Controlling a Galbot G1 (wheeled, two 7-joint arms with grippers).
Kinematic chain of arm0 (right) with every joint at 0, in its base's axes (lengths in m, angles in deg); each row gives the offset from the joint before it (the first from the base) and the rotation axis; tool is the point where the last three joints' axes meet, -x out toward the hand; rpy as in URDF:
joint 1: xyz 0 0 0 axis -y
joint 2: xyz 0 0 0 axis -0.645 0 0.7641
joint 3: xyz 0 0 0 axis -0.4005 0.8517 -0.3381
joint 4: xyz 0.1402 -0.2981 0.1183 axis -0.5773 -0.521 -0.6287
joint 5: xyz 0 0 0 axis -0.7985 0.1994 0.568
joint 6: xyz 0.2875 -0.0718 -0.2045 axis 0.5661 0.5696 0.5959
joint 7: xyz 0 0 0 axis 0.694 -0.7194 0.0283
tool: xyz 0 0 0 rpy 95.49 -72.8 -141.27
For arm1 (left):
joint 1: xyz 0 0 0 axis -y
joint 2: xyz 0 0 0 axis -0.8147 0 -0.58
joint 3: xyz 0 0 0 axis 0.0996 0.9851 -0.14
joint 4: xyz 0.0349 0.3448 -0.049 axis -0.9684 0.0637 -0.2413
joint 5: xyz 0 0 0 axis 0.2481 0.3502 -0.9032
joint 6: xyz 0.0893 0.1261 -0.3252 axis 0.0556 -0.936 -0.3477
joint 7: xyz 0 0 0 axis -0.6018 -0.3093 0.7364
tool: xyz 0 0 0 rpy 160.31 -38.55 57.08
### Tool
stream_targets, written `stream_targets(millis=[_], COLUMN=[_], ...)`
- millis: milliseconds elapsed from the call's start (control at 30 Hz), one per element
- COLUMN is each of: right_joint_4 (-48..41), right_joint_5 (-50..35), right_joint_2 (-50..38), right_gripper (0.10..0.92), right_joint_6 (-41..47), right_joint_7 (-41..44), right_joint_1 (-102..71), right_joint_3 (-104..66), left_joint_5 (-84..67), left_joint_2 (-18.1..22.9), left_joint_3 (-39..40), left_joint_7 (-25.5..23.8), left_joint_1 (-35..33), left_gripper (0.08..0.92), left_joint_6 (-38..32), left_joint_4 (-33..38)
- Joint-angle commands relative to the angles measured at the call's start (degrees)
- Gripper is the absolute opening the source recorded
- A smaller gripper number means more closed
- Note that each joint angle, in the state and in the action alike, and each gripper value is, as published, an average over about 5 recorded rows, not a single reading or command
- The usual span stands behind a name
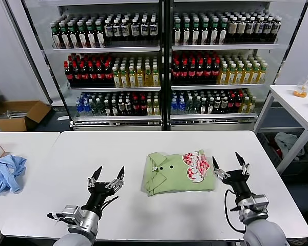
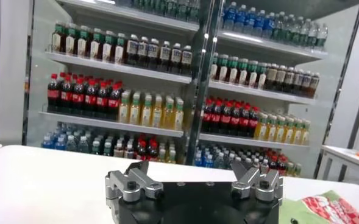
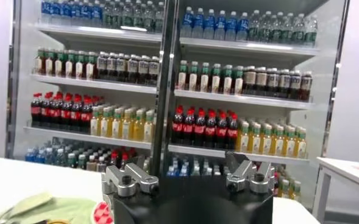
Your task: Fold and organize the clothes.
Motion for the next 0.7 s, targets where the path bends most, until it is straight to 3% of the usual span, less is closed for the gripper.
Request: stream_targets(millis=[33, 700], right_joint_4=[4.96, 5.17], right_joint_5=[2.28, 4.85], right_joint_2=[0.92, 1.71], right_gripper=[0.823, 0.823], right_joint_6=[-2.11, -0.15], right_joint_7=[0.37, -1.80], right_joint_1=[-8.39, -5.37], right_joint_3=[-3.20, -0.95], left_joint_5=[1.29, 1.79], left_joint_2=[-0.14, -0.42], left_joint_3=[-0.25, -0.36], left_joint_7=[0.19, 0.41], left_joint_1=[-2.04, -2.26], left_gripper=[0.823, 0.823], left_joint_6=[-0.22, -0.14], left_joint_4=[0.70, 0.52])
